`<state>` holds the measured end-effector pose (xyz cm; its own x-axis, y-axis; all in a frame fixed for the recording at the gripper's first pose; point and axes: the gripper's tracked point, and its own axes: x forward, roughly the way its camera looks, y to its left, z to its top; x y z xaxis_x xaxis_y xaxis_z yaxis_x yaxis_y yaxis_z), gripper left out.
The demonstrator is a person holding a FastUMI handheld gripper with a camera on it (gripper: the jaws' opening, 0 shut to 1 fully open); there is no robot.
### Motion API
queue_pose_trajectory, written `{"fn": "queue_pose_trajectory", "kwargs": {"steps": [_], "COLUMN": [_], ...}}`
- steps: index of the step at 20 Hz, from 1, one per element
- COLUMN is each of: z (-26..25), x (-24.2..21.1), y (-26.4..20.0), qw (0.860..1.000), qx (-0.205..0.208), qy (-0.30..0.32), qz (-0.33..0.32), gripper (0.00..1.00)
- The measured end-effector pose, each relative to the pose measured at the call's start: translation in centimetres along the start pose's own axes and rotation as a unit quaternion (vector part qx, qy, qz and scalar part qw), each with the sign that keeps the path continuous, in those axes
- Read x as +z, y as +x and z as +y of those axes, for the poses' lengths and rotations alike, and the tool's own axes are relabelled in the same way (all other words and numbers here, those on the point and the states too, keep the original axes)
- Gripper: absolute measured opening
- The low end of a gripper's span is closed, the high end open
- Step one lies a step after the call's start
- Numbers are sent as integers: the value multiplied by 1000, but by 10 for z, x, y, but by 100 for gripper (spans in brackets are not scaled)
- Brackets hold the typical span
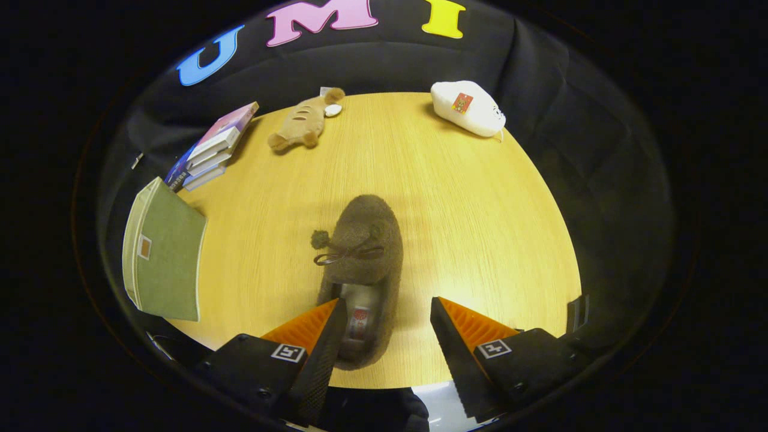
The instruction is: Open the storage box then place both shoes into the box .Put the left shoe in first, then the right shoe, with the right side of both shoes facing outward in a uniform manner.
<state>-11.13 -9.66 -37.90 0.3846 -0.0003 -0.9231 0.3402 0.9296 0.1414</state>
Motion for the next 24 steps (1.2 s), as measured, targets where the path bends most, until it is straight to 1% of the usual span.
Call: {"fn": "queue_pose_trajectory", "kwargs": {"steps": [1, 4, 6, 7, 8, 9, 10, 11, 14, 18, 21, 24], "z": [-1, 1, 4, 6, 4, -4, -7, -5, -3, 18, 50, 99], "x": [0, 5, 5, 5, 4, 4, 5, 6, 9, 29, 55, 84], "y": [9, 31, 42, 46, 49, 52, 52, 52, 40, 7, -29, -70], "qw": [1000, 1000, 1000, 1000, 1000, 1000, 999, 999, 999, 998, 997, 994], "qx": [1, -1, 1, 4, -6, -23, -28, -23, -16, 10, 38, 79], "qy": [2, 2, 5, 12, 13, 11, 20, 30, 48, 54, 51, 35], "qz": [1, 3, 9, 13, 16, 15, 13, 12, 6, -15, -38, -65], "gripper": [85, 84, 77, 67, 59, 42, 25, 8, 5, 5, 5, 5]}}
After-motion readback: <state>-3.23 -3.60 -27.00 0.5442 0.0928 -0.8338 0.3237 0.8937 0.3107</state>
